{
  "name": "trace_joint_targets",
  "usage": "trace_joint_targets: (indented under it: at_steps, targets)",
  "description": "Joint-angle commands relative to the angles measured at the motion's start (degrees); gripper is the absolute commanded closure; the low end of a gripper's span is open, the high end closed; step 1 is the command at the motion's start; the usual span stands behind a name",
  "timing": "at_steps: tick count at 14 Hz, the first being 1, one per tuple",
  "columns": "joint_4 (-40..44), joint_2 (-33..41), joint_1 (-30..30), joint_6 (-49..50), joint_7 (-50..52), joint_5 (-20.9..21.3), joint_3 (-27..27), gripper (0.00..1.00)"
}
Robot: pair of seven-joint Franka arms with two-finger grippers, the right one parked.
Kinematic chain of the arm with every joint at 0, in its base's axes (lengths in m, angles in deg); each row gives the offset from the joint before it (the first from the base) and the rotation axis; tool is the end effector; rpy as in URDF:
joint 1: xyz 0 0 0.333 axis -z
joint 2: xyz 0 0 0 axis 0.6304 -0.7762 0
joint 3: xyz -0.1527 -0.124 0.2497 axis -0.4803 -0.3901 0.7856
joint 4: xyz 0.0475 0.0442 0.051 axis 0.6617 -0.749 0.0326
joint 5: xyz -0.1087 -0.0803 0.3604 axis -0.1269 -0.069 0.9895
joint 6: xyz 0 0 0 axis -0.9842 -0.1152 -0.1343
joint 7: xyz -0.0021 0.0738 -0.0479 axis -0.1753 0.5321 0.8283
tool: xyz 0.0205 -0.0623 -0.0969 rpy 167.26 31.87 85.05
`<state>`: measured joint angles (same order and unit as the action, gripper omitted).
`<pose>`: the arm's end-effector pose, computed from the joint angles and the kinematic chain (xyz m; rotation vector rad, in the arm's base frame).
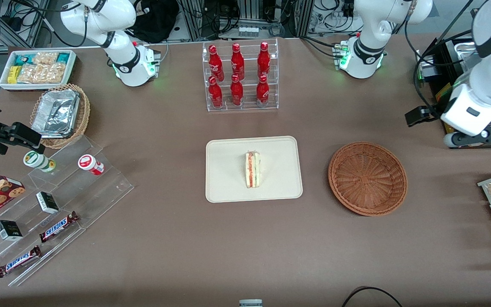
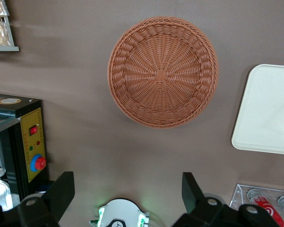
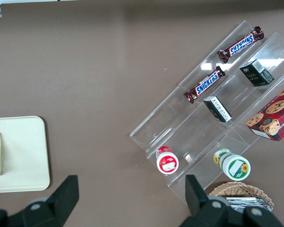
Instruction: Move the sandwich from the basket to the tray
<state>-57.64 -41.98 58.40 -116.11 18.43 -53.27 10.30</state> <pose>0.5400 -0.0561 0.5861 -3.0390 -0.1857 0.2939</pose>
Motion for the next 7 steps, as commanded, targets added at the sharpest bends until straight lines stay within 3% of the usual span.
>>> trace_joint_targets:
  at_steps: [1,5,7]
  targets:
    - [-0.9,2.0,-8.9,2.1,-5.6,-0.8,-8.2,0.00]
    - [-0.6,2.6,-27.0,2.4,-9.3,-0.7,-24.8,0.00]
    - [1.9,1.7,-30.7,2.2,-9.3,-0.4,-28.9,0.00]
